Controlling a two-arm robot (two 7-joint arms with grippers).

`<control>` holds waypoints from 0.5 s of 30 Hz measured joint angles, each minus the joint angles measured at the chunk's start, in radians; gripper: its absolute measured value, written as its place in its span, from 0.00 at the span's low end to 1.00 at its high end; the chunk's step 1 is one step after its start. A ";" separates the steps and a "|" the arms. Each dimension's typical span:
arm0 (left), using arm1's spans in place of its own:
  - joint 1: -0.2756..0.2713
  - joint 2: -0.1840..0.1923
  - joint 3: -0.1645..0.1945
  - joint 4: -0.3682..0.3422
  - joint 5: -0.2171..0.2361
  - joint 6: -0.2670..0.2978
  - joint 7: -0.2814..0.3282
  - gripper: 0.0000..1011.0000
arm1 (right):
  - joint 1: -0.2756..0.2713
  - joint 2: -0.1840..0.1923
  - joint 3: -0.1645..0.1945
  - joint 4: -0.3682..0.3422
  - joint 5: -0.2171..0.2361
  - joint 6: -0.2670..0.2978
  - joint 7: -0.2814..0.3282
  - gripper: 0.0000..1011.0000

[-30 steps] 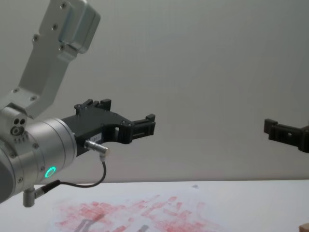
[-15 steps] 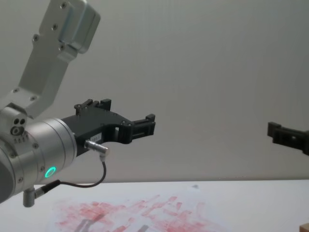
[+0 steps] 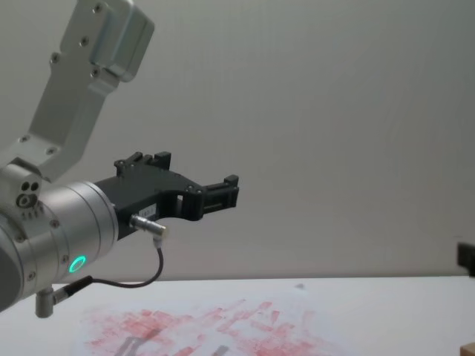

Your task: Use the one hand to pick up the stamp and affix it onto the A4 paper.

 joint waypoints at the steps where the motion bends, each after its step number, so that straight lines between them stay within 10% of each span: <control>1: 0.000 0.000 0.000 0.000 0.000 0.000 0.000 0.99 | -0.007 0.004 0.002 -0.005 0.004 0.006 -0.004 0.99; 15: 0.000 0.000 0.000 0.000 0.000 0.000 0.000 0.99 | -0.071 0.054 0.026 -0.044 0.042 0.167 -0.052 0.99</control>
